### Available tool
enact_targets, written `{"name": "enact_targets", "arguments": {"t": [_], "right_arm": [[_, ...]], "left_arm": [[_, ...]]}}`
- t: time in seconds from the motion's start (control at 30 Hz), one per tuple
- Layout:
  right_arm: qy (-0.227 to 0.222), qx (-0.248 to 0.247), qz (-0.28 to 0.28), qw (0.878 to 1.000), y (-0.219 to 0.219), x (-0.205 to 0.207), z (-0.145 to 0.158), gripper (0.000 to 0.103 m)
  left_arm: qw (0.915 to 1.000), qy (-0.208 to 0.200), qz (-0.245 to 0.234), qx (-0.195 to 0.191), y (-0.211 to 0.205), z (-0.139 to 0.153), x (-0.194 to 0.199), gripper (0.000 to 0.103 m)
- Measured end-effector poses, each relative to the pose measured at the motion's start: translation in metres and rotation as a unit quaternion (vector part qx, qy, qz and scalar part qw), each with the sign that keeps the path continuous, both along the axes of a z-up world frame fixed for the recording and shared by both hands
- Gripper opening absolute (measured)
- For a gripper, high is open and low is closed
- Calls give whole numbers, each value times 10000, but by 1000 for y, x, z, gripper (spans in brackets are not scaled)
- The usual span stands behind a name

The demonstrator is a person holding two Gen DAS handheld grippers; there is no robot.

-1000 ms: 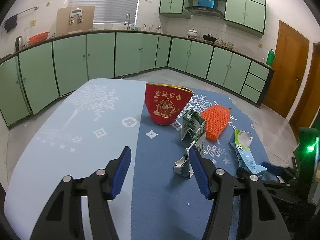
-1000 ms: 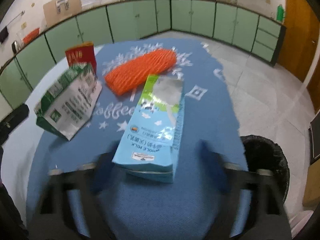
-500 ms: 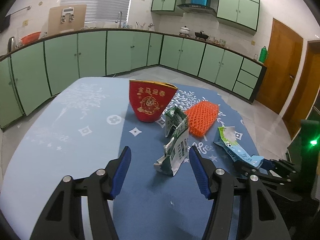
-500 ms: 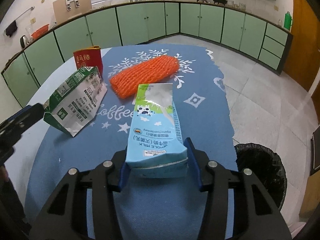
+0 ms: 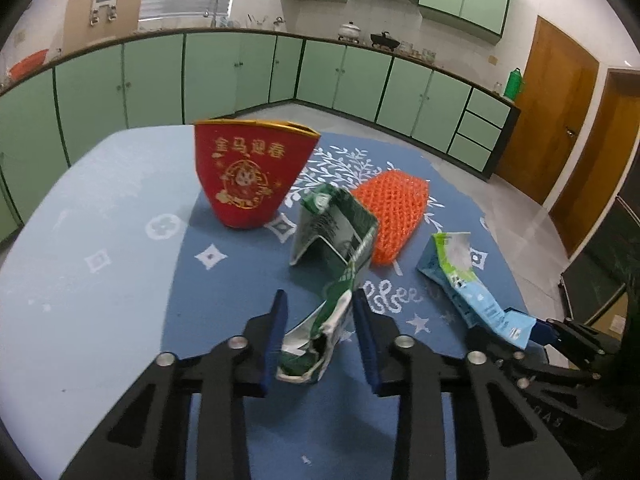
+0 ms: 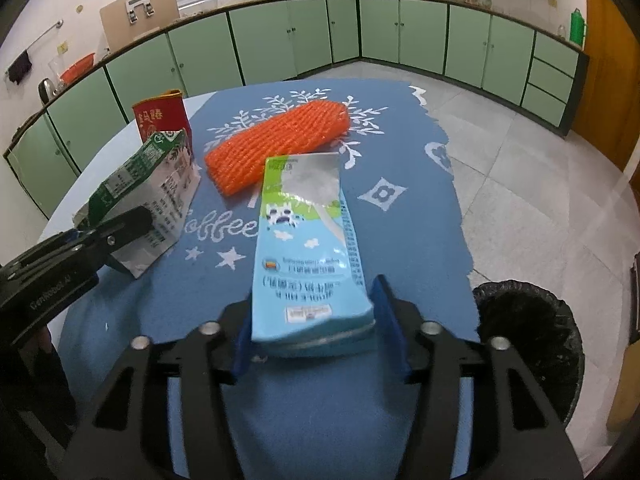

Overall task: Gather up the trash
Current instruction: 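Carry both cartons over the bin and release them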

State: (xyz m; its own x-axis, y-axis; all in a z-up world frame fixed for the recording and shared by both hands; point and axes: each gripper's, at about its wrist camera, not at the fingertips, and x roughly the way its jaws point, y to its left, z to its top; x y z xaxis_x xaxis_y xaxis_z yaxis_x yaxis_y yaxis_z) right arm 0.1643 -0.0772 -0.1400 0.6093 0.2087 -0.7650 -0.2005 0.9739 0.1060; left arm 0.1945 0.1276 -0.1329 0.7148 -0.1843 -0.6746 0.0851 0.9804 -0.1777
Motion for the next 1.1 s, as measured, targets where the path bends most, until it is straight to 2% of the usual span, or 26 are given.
{"name": "enact_targets", "arguments": {"t": [0.07,0.13,0.2,0.23,0.43,0.63,0.87,1.1], "right_arm": [[-22,-5,23,10000,3,3,1,69],[-35,-32,-1,10000,7,7,0,69],[-8,-13,-30,10000,7,11,-1,54],[-2,5,-27,10000,6,12,-1,51],[-193,32,-5,9998,-1,3,12,50],[-513,26,36,9987,-7,-11,41,50],[-832,134,13,9964,-24,-32,75,49],[-1148,190,-148,9931,-61,-55,107,49]], "left_arm": [[10000,3,-39,-28,-2,0,1,24],[10000,-17,-63,7,-6,1,2,21],[10000,-43,-23,52,-8,2,1,19],[10000,-58,5,29,-8,2,0,16],[9997,-203,147,-24,-5,10,-10,11],[9989,-427,167,-14,-7,27,-26,11],[9971,-763,-40,-14,-23,60,-47,11],[9938,-1028,-413,-107,-59,88,-58,11]]}}
